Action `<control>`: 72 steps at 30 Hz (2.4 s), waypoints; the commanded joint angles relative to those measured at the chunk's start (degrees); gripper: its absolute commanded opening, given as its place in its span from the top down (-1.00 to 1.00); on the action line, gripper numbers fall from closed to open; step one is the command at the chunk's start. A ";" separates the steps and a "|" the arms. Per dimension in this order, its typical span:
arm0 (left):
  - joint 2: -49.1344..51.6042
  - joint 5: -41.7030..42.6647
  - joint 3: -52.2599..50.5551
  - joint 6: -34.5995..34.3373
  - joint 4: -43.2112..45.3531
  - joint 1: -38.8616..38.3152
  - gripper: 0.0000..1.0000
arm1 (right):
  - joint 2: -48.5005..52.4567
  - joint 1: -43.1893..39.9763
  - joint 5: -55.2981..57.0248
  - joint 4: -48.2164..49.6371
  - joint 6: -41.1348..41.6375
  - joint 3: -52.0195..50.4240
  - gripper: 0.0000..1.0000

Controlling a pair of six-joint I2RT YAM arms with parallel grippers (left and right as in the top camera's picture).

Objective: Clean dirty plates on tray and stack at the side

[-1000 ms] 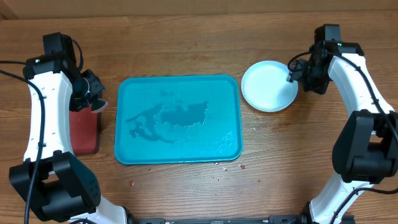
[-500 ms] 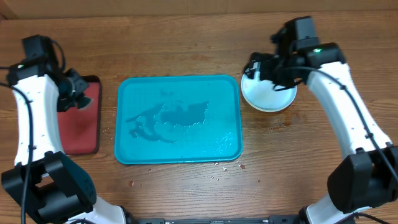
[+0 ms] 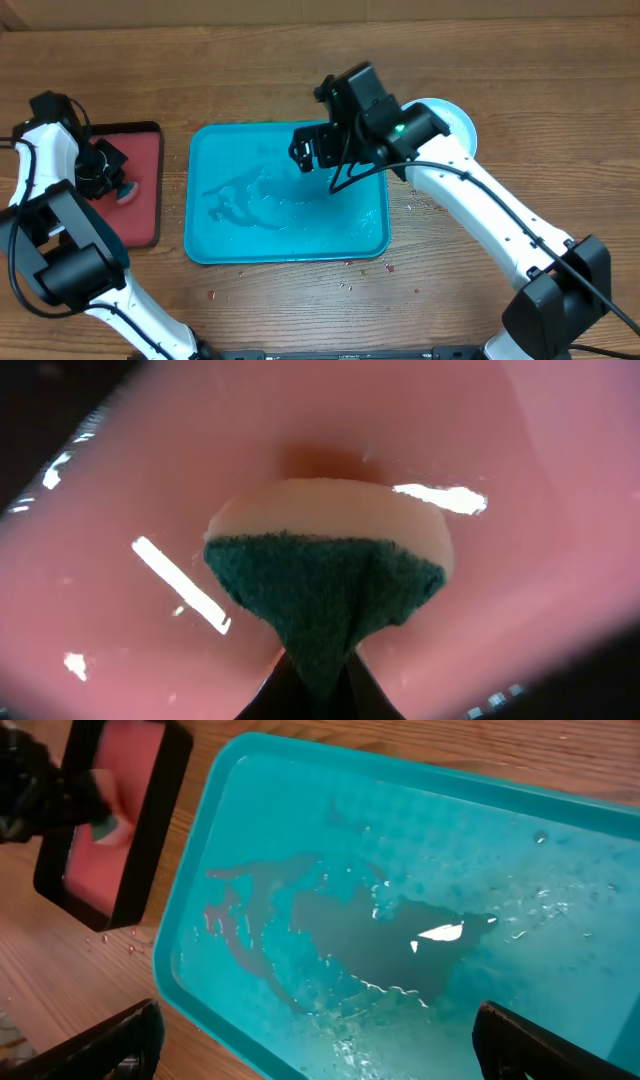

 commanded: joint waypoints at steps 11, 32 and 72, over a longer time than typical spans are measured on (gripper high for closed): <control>2.51 -0.13 5.95 2.38 -5.20 0.33 -0.52 | -0.31 0.37 1.79 -0.50 2.16 -0.15 -1.00; -25.29 19.74 19.52 17.31 -22.67 -4.39 -0.73 | -18.47 0.37 18.53 -16.39 1.14 -0.15 -1.00; -63.98 15.02 -28.61 12.63 -3.74 -17.14 -1.00 | -24.76 1.44 19.39 -27.39 -1.79 -0.52 -1.00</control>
